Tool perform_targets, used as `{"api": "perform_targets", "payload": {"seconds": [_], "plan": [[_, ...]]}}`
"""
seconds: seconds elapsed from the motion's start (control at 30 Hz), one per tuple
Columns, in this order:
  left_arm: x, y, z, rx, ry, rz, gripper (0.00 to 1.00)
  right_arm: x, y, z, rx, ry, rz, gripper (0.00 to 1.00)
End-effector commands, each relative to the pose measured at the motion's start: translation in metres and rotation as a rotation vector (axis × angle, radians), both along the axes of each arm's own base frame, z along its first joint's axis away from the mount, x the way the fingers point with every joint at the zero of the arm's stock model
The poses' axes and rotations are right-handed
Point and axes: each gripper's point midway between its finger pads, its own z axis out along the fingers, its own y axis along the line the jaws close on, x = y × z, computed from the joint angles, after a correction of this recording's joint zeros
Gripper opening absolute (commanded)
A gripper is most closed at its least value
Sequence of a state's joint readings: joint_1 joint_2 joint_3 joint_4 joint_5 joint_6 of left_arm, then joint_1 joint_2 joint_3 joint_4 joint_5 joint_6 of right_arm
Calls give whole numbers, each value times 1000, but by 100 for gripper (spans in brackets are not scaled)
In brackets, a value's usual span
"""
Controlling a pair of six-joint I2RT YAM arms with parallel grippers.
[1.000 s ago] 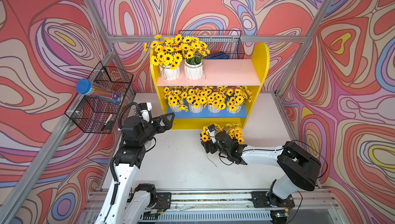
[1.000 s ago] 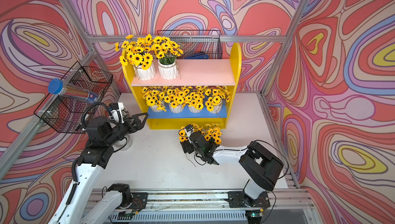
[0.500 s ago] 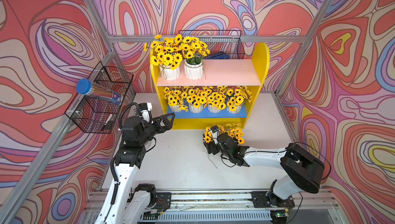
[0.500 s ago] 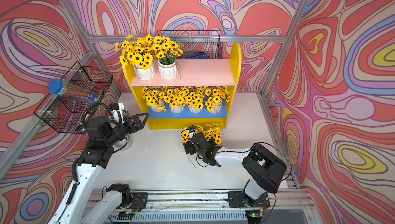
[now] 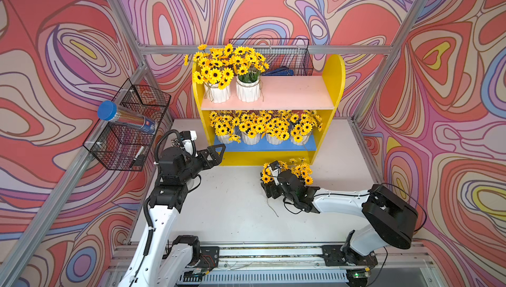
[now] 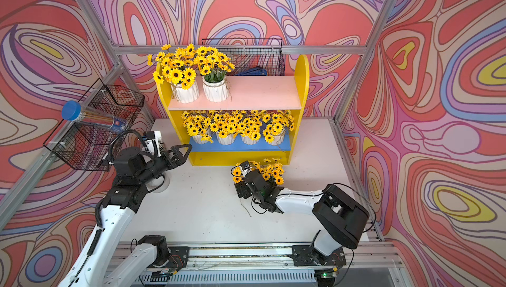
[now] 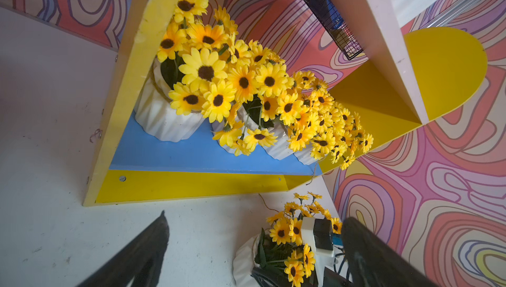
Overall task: Take the sunflower pots off the shelves
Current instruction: Place the sunflower pot at the center of the board.
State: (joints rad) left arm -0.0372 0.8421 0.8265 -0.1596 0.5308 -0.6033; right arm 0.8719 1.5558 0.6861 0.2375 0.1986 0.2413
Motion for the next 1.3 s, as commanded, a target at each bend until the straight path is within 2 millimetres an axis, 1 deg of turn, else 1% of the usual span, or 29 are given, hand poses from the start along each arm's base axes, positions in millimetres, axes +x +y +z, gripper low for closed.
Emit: {"api": "perform_targets", "payload": {"seconds": [0.0, 0.1, 0.13, 0.2, 0.27, 0.37, 0.4, 0.47, 0.53, 0.57, 0.67, 0.7, 0.83, 0.9, 0.93, 1.0, 1.13, 1.2, 1.27], "plan": [[-5, 1, 11, -9, -50, 2, 100, -13, -4, -22, -67, 80, 22, 42], [-6, 1, 11, -8, -48, 1, 100, -16, -4, -29, -78, 93, 25, 45], [-6, 1, 11, -8, -49, -1, 100, -17, -4, -30, -80, 93, 26, 49], [-7, 1, 11, -10, -48, 0, 100, -16, -6, -32, -84, 93, 17, 51], [-7, 1, 12, -10, -50, -1, 100, -19, -8, -31, -79, 89, 15, 58], [-9, 1, 13, -9, -57, 0, 100, -20, -10, -33, -78, 87, 15, 63], [-9, 1, 13, -8, -59, 1, 100, -20, -9, -34, -77, 85, 20, 67], [-9, 1, 14, -8, -62, 2, 100, -19, -8, -35, -82, 84, 22, 69], [-10, 1, 13, -10, -58, -1, 100, -21, -6, -37, -75, 92, 27, 83], [-10, 1, 14, -8, -61, -1, 100, -23, -5, -37, -75, 92, 30, 86], [-12, 1, 15, -8, -69, 2, 100, -26, -3, -38, -83, 92, 36, 88], [-13, 2, 16, -7, -72, 2, 100, -28, -2, -39, -91, 100, 46, 97], [-14, 2, 16, -6, -74, 6, 100, -34, 3, -43, -120, 119, 74, 98], [-14, 3, 16, -4, -78, 10, 100, -31, 5, -39, -121, 101, 71, 98], [-14, 3, 16, -4, -78, 12, 100, -29, 8, -34, -118, 93, 72, 98], [-14, 3, 16, -5, -78, 16, 100, -23, 13, -22, -116, 63, 72, 98], [-13, 4, 16, 1, -78, 17, 100, -5, 14, -2, -172, -6, 33, 98], [-12, 3, 16, 2, -79, 14, 100, 3, 11, 0, -233, -37, 23, 98], [-13, 3, 17, 1, -80, 13, 100, 6, 12, -3, -262, -43, 22, 98]]}}
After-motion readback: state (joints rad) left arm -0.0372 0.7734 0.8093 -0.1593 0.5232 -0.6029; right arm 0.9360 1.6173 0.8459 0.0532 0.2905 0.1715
